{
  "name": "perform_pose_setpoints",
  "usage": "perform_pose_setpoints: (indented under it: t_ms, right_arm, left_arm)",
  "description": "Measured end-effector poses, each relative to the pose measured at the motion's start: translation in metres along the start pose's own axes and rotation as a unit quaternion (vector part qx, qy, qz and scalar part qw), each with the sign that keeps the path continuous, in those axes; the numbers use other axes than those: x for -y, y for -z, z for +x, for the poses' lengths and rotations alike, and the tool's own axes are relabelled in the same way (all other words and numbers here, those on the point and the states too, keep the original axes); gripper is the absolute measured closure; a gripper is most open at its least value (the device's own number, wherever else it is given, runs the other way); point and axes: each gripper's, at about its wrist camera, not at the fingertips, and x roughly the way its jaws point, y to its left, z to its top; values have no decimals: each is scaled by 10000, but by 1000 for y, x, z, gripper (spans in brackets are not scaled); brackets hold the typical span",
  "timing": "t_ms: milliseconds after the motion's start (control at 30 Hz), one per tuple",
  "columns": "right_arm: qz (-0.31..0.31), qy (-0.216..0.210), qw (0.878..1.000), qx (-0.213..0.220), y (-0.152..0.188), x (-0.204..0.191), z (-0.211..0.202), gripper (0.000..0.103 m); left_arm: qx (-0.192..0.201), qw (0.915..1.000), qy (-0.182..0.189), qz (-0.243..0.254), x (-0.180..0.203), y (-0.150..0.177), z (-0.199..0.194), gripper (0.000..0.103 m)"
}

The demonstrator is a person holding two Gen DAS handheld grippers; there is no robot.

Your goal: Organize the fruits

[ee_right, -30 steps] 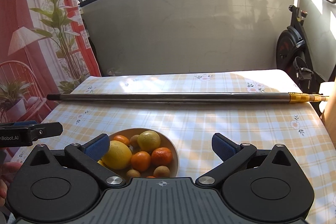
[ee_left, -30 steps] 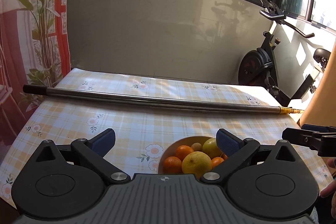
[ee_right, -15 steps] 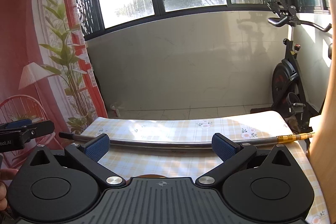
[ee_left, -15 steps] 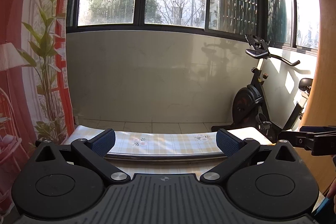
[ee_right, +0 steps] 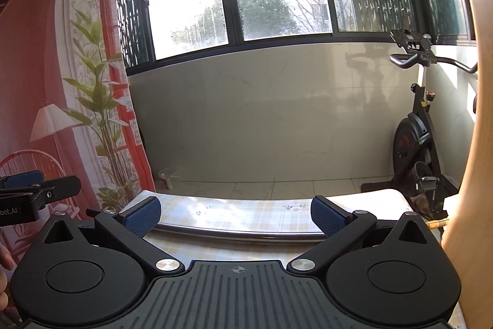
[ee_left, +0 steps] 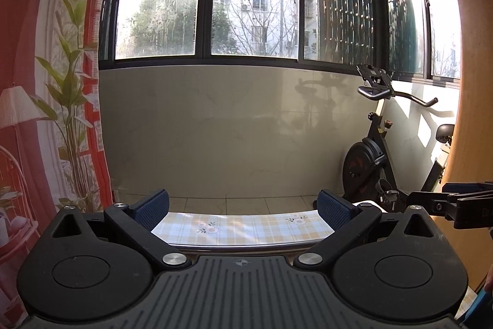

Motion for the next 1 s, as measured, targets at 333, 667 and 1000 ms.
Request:
perform_pose_setpoints:
  t_ms: [333,667,1000]
  right_arm:
    - [-17,45,10000,-3,1,1,0,0]
    - [-39,74,10000,-9,1,2,-1,0]
    - [-76,141,9999,-12,1,1,-2,0]
  left_arm:
    - [-41,10000,20,28,-6,0,1,0]
    - [-71,10000,41,35,-7,-2,2,0]
    - [-83,9999,68,80,-8,-2,2,0]
